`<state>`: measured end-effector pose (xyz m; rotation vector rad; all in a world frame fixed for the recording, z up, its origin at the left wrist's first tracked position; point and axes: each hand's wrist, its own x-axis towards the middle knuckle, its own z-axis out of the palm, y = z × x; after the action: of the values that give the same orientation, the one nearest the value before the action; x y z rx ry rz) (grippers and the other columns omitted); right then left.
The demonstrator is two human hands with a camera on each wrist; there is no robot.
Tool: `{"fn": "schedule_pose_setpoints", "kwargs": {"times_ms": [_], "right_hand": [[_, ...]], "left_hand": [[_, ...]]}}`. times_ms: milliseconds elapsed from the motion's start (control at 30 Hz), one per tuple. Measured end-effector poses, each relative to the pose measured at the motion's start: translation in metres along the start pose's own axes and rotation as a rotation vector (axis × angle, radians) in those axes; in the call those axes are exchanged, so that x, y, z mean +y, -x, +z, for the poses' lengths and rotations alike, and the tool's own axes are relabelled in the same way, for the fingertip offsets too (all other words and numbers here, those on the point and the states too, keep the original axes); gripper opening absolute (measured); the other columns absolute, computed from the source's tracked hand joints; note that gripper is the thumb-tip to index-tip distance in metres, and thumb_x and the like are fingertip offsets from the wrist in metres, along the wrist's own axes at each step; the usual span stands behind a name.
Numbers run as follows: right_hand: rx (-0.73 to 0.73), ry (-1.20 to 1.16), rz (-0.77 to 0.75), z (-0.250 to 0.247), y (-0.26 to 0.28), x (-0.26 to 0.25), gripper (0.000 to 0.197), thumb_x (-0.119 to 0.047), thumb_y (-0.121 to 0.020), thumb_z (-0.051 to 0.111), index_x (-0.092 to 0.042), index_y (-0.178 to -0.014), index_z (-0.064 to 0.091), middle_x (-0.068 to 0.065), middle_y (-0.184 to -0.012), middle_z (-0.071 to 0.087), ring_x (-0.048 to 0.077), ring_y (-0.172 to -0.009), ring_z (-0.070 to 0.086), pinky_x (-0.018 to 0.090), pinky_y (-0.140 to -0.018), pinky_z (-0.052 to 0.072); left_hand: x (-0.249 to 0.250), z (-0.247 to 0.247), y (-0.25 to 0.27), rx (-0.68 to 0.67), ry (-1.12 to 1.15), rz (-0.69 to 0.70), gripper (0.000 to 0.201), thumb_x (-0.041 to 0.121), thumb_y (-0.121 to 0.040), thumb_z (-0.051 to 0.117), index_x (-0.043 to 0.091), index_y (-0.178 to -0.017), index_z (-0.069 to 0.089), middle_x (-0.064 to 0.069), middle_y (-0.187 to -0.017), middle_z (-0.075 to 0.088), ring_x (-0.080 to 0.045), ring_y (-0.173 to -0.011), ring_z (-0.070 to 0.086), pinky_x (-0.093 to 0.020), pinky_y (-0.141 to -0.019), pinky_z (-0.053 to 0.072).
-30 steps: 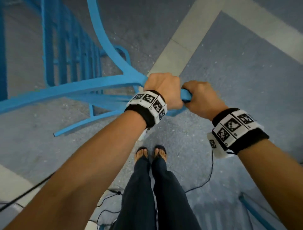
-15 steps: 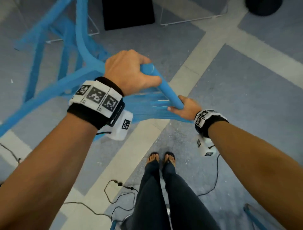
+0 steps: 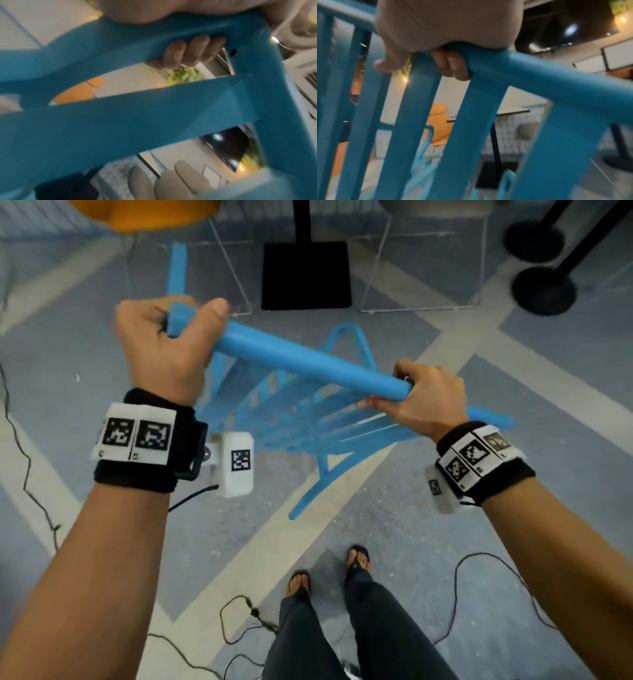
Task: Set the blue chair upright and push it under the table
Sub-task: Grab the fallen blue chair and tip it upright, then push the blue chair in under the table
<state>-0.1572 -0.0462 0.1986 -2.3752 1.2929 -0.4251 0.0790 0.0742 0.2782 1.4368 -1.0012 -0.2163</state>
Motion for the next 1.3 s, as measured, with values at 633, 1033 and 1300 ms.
{"fn": "schedule_pose_setpoints", "kwargs": {"times_ms": [633,1033,1300], "right_hand": [[-0.101,0.372,-0.106,0.077,0.059,-0.061,0.055,-0.064,-0.064,0.067,-0.015,-0.067,0.043,0.003,-0.043,0.042,0.023,-0.038,0.039,0.029,-0.047,0.031],[0.053,0.183,-0.073,0.066,0.076,-0.018,0.055,-0.066,-0.076,0.043,-0.013,-0.063,0.052,0.001,-0.053,0.054,0.021,-0.046,0.049,0.023,-0.046,0.023],[0.183,0.367,0.01,0.073,0.059,-0.004,0.044,-0.039,-0.08,0.036,-0.011,-0.05,0.05,0.001,-0.036,0.032,0.02,-0.034,0.029,0.027,-0.049,0.022]], "left_hand": [[-0.15,-0.07,0.108,0.382,0.16,-0.672,0.016,0.019,-0.061,0.048,0.017,-0.048,0.055,0.011,-0.04,0.059,-0.003,-0.048,0.052,-0.015,-0.054,0.041],[-0.114,-0.043,0.12,0.064,-0.731,-0.094,0.016,0.024,-0.073,0.056,0.014,-0.069,0.068,-0.009,-0.066,0.071,-0.03,-0.068,0.058,-0.033,-0.066,0.042],[-0.113,-0.019,0.108,-0.175,-1.037,-0.165,0.037,0.031,-0.073,0.042,0.01,-0.056,0.067,-0.014,-0.042,0.056,-0.024,-0.046,0.041,-0.034,-0.063,0.041]]}}
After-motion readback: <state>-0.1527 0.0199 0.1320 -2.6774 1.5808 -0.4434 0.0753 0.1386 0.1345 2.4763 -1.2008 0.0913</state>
